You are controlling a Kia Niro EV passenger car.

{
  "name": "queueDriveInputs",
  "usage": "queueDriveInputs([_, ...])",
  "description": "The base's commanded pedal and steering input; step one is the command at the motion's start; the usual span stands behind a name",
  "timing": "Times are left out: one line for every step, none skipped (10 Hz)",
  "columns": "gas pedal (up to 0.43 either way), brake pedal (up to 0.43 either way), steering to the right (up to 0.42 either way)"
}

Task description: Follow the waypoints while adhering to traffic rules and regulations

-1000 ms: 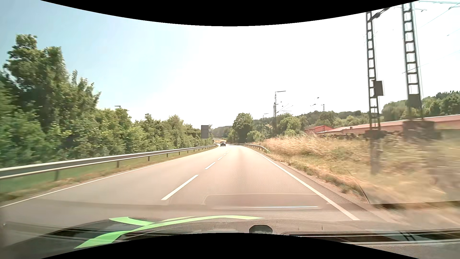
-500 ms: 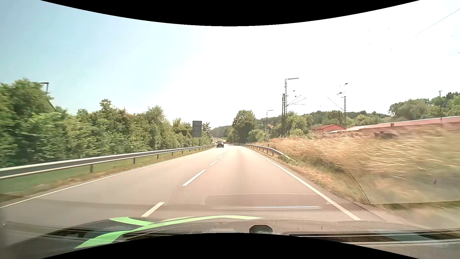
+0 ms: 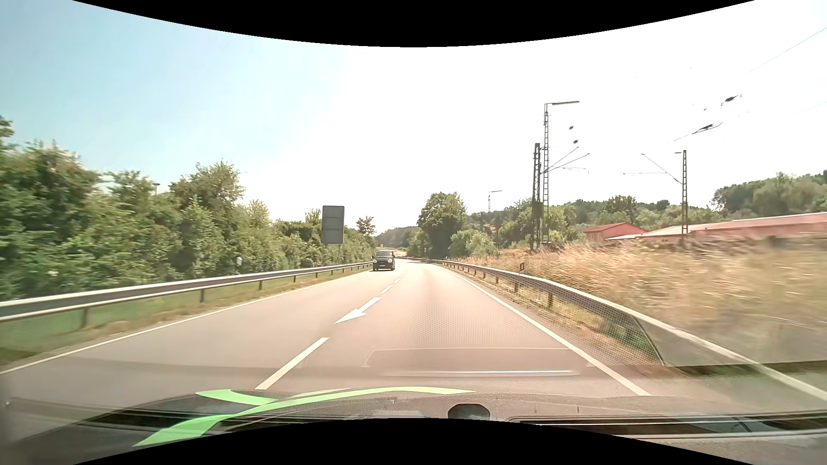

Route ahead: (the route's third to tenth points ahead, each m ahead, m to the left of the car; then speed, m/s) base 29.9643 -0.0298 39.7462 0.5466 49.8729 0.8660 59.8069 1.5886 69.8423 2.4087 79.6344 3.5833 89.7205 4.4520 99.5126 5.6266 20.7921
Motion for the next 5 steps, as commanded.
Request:
queueDriveInputs([0.209, 0.0, -0.004])
queueDriveInputs([0.209, 0.0, -0.006])
queueDriveInputs([0.209, 0.0, -0.007])
queueDriveInputs([0.209, 0.0, -0.005])
queueDriveInputs([0.209, 0.0, -0.008])
